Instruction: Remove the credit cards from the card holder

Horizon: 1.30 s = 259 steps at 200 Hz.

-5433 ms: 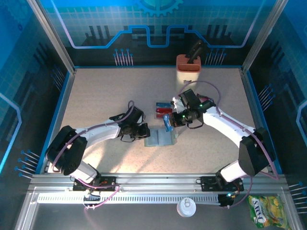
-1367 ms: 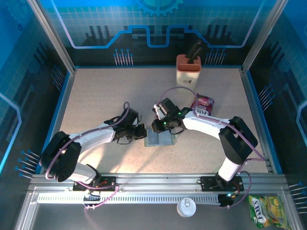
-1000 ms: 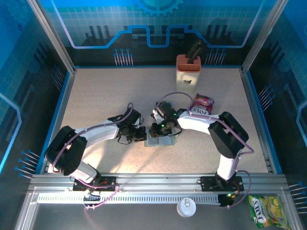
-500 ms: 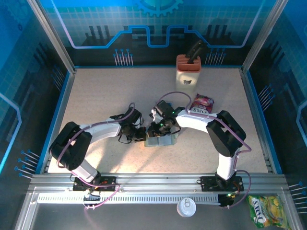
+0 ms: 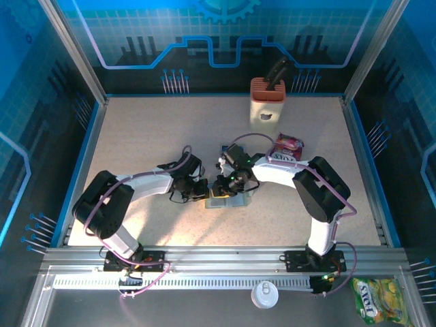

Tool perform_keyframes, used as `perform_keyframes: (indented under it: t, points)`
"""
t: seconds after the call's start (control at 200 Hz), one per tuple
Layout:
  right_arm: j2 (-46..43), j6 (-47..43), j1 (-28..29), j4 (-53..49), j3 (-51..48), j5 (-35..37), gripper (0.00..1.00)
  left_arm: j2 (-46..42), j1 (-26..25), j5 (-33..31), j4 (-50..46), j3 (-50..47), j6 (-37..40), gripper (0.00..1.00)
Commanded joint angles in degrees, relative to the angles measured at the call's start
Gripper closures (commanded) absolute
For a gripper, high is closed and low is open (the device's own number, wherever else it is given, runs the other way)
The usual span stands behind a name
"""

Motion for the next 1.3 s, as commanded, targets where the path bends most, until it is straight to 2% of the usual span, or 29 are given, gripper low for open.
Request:
perform_keyframes:
  t: [0.0, 0.26, 0.936, 1.291]
  points:
    - [0.73, 2.05, -0.56, 1.43, -0.99, -1.52, 0.76, 1.25, 0.49, 0.94, -0.24, -1.82, -1.72, 1.00]
    - [1.88, 1.92, -1.67, 0.92, -0.68, -0.69, 0.76, 0.13, 0.87, -1.33, -3.63, -0.65, 0.60, 1.00]
    - [0.09, -0.01, -4.14, -1.23, -3.68, 1.44, 0.76, 0.11, 0.93, -1.72, -5.50, 0.06, 1.18, 1.00]
    - [-0.50, 0.42, -4.99, 2.51, -6.05, -1.19, 0.76, -2.41, 0.93, -0.39, -6.04, 2.80, -0.21, 1.00]
